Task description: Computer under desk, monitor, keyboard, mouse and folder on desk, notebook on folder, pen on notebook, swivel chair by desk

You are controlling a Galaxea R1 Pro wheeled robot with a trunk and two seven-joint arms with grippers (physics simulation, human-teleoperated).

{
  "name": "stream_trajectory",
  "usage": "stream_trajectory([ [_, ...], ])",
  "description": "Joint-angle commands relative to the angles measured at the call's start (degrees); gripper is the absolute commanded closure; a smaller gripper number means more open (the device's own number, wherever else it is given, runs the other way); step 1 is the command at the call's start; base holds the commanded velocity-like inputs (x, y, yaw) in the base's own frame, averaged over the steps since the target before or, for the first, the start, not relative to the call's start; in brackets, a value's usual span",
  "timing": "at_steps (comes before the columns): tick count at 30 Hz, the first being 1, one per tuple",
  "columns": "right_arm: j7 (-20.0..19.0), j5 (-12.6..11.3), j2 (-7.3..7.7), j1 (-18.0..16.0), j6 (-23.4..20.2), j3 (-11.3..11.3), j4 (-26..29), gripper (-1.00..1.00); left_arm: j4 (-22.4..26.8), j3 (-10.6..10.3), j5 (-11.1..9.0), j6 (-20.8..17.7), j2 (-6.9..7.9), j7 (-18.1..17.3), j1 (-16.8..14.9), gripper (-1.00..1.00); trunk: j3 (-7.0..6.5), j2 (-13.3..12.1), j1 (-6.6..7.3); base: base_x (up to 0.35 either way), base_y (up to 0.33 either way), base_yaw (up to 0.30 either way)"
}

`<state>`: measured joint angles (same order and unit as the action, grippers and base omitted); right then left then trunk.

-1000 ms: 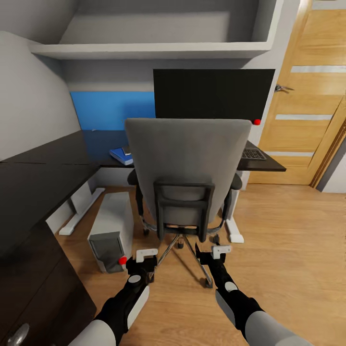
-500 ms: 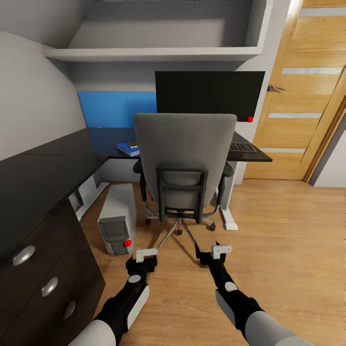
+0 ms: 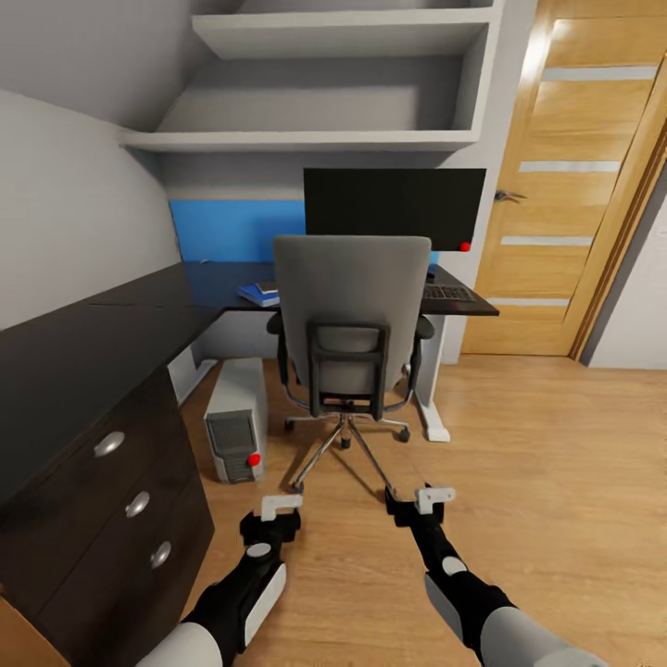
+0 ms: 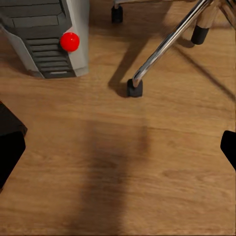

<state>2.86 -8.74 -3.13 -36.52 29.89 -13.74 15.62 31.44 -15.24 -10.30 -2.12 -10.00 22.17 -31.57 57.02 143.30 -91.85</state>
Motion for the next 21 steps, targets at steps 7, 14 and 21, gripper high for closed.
stream_trajectory([
  [7,0.5,-0.6,1.28,0.0,2.2,-0.4,-12.2,-1.0,-16.3,-0.2,-0.3,4.3,0.0,0.5,-0.1,-1.0,-1.46,-0.5,0.41,-0.037,0.0,0.0],
  [14,2.2,-0.8,3.24,1.8,3.0,-0.4,-16.5,-1.0,-28.7,-0.1,-0.3,15.0,0.0,0.5,-0.1,-1.0,-2.72,-3.3,1.95,-0.001,0.0,0.0],
  [21,2.5,-0.9,3.97,3.3,3.1,-0.4,-16.8,-1.0,-30.1,0.0,-0.3,17.2,0.0,0.5,1.8,-1.0,-3.98,-6.1,3.48,0.0,0.0,0.0],
])
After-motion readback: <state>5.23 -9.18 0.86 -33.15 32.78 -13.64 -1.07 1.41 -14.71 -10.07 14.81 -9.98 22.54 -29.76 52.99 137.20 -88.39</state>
